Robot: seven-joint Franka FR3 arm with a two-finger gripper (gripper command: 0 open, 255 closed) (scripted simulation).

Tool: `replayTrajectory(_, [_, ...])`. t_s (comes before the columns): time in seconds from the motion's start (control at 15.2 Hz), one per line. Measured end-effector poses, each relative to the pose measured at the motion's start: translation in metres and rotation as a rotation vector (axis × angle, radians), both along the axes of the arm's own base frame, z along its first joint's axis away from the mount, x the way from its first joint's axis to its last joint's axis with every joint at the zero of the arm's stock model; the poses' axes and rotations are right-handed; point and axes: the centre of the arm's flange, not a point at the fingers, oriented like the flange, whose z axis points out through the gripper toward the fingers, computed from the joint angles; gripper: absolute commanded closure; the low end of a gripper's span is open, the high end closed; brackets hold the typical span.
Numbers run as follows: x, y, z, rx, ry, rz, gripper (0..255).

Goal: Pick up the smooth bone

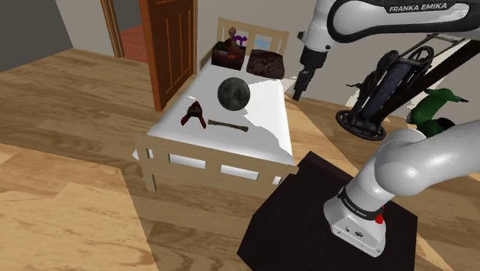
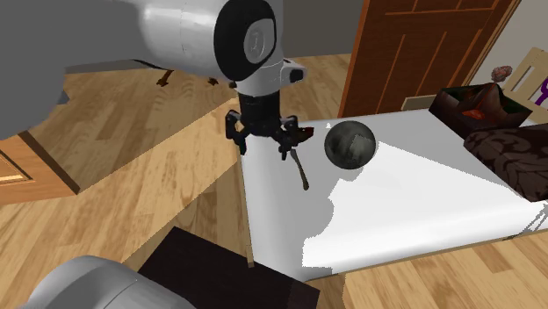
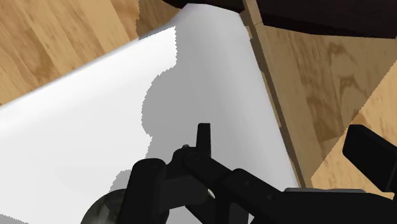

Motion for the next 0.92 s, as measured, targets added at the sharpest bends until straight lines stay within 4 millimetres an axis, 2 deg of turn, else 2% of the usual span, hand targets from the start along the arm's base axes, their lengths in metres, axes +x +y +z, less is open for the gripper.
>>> replayTrajectory(0.66, [0.091, -0.025, -0.090, 0.029, 0.007, 0.112, 0])
replayTrajectory(0.92, [0.133, -0.031, -0.129, 0.039, 0.010, 0.157, 0])
